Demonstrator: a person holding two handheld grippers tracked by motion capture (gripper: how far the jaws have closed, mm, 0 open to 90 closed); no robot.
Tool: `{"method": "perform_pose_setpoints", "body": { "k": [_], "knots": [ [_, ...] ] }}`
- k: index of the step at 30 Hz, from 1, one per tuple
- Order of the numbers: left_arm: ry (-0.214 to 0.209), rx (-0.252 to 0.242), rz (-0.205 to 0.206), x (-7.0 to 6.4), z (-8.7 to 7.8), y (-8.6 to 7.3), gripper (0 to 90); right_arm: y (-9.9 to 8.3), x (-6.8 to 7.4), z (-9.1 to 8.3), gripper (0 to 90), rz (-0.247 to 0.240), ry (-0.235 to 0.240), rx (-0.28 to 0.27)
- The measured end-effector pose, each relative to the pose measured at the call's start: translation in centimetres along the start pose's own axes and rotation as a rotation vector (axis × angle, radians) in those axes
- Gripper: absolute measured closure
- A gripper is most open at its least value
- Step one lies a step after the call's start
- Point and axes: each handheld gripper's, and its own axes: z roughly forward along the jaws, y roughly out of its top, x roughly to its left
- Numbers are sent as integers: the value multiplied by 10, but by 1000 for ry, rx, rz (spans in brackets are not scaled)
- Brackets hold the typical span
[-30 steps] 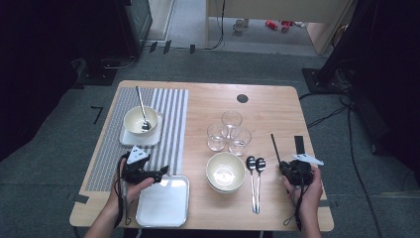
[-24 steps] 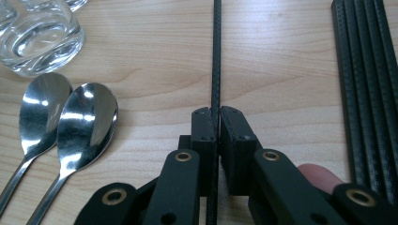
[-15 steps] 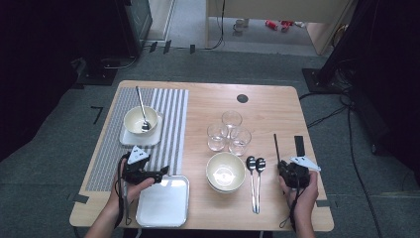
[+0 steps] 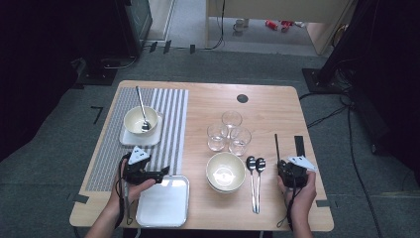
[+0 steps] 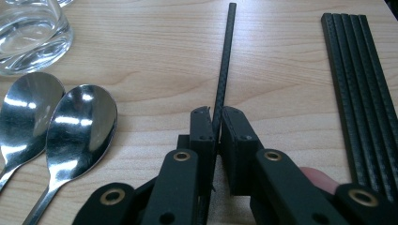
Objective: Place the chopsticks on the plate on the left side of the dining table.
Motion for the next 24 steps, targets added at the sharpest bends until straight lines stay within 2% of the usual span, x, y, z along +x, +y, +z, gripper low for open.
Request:
{"method": "perform_pose_setpoints", "body": {
  "k": [2, 8, 13, 19, 24],
  "knots": [
    [0, 2, -1, 0, 0, 0, 144, 0, 1, 0, 855, -7, 1, 0],
    [-3, 3, 4, 0, 1, 0, 144, 0, -2, 0, 872, 12, 15, -1],
    [-7, 4, 2, -1, 2, 0, 144, 2, -7, 0, 875, 34, 49, 12],
    [-8, 1, 0, -1, 1, 0, 144, 2, -11, -2, 876, 53, 47, 21],
    [-9, 3, 3, -1, 2, 0, 143, 5, -15, -7, 877, 69, 45, 3]
  ]
}}
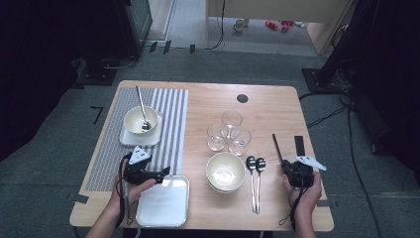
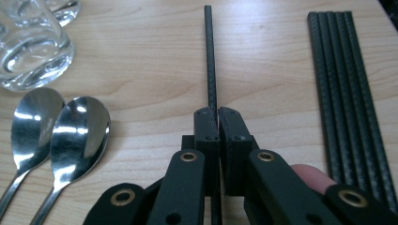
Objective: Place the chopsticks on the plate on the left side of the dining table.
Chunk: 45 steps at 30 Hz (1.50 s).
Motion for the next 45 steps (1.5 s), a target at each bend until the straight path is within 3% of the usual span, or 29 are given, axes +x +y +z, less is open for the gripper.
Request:
{"method": "perform_pose_setpoints", "body": {
  "k": [5, 12, 18, 24, 25, 30, 38, 45],
  "knots": [
    [-1, 5, 3, -1, 1, 0, 144, 4, 5, -5, 876, -31, -16, -21],
    [-6, 7, 12, -4, 2, 0, 144, 11, 12, -13, 876, -51, 12, -41],
    [-9, 2, 10, -5, 2, 1, 144, 19, 16, -23, 876, -60, 55, -57],
    [-15, 13, 50, -12, 2, 4, 143, 27, 19, -32, 876, -75, 102, -66],
    [-22, 9, 55, -13, 2, 7, 143, 30, 20, -35, 876, -88, 124, -66],
    [-39, -27, 42, -13, 1, 19, 143, 38, 26, -41, 876, -135, 147, -65],
    [-69, -48, 77, -17, -1, 36, 143, 56, 44, -51, 876, -177, 225, -84],
    [-102, -63, 102, -20, 0, 49, 143, 70, 71, -54, 876, -263, 295, -75]
  ]
}}
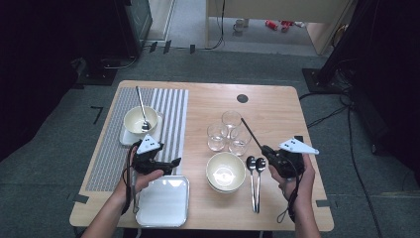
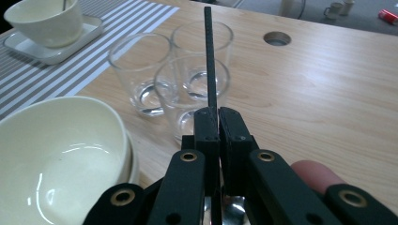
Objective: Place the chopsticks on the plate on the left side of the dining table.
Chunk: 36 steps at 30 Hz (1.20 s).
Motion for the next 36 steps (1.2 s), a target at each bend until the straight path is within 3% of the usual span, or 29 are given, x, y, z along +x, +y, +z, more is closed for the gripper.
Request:
{"method": "perform_pose_setpoints", "body": {
  "k": [4, 8, 12, 19, 31, 36],
  "knots": [
    [-8, -8, 16, -5, 2, 9, 143, 8, 10, 4, 876, -37, 33, 8],
    [-39, 12, 71, -14, 6, 16, 143, 14, 17, 10, 876, -46, 65, 14],
    [-72, -2, 94, -18, 7, 22, 143, 18, 24, 16, 876, -55, 102, 22],
    [-41, -25, 112, -19, 10, 28, 144, 24, 36, 27, 876, -89, 147, 41],
    [-66, -49, 149, -24, 11, 32, 157, 32, 58, 38, 876, -129, 201, 58],
    [-91, -78, 200, -27, 9, 36, 178, 35, 69, 44, 876, -150, 228, 61]
  ]
}}
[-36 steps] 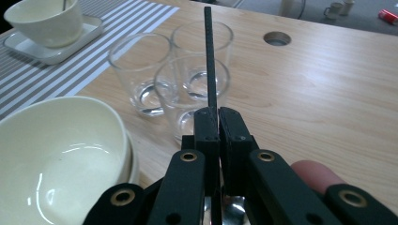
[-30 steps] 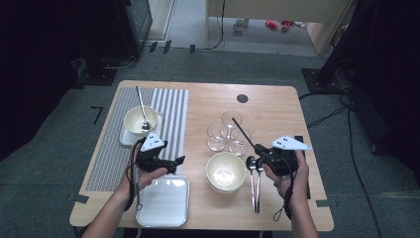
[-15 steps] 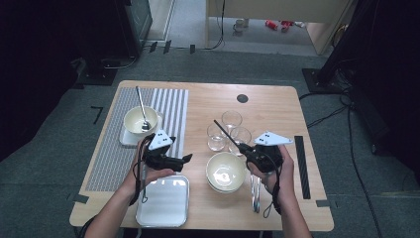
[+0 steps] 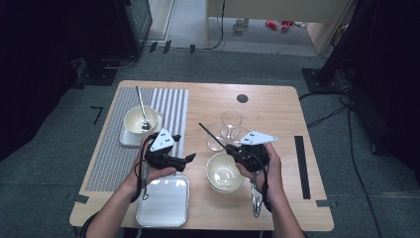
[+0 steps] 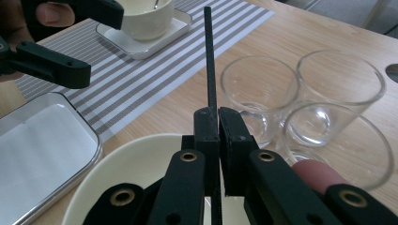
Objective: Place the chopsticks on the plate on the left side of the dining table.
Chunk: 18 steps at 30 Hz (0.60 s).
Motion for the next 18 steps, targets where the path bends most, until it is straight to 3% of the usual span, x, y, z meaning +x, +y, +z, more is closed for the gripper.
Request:
{"method": "perform_pose_setpoints", "body": {
  "k": [12, 18],
  "knots": [
    [-44, 4, 85, 0, 0, 12, 195, 13, 7, 4, 876, -66, 56, 31],
    [-41, -15, 123, -2, -1, 16, 206, 18, 9, 5, 876, -100, 83, 54]
  ]
}}
